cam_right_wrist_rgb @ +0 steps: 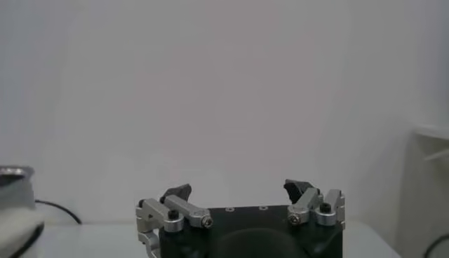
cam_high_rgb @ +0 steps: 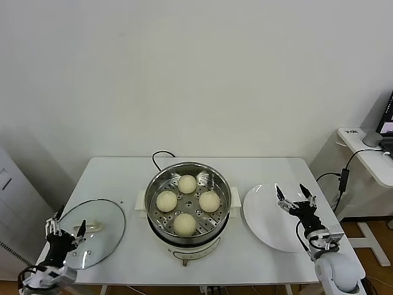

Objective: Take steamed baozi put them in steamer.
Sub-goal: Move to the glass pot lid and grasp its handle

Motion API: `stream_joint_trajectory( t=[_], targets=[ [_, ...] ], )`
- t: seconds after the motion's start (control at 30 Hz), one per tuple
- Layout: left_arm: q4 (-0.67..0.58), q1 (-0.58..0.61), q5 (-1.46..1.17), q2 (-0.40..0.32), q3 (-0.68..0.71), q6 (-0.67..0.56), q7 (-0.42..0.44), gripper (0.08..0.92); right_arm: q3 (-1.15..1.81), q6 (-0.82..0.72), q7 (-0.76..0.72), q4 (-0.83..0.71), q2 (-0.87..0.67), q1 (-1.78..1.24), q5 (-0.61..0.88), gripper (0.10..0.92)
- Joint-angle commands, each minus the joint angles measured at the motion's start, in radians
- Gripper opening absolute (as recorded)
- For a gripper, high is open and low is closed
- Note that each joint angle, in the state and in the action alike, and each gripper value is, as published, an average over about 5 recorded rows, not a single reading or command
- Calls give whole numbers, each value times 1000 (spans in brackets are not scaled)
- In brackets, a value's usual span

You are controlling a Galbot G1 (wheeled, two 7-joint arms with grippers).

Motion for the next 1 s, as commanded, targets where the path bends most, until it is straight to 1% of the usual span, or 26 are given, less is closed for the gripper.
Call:
stream_joint_trajectory(
  t=[0.03, 0.13, 0.27, 0.4, 0.67, 1.0],
  targets=[
    [151, -1, 564, -38, -18, -153, -35, 823, 34, 9, -16, -13, 38, -35, -38, 823],
    [183, -12, 616, -52, -23, -161, -65, 823, 32, 9, -16, -19, 39, -26, -40, 823],
    [238, -50, 713, -68, -39, -212, -113, 823, 30, 8, -17, -24, 39, -17, -41, 823],
    [278, -90, 755, -71, -48, -250, -134, 823, 29, 7, -19, -26, 37, -13, -43, 823],
    [341, -155, 755, -73, -38, -262, -149, 823, 30, 11, -29, -35, 39, -14, -52, 823],
    [403, -236, 715, -66, -24, -257, -136, 823, 30, 17, -38, -44, 52, -15, -71, 823]
  ],
)
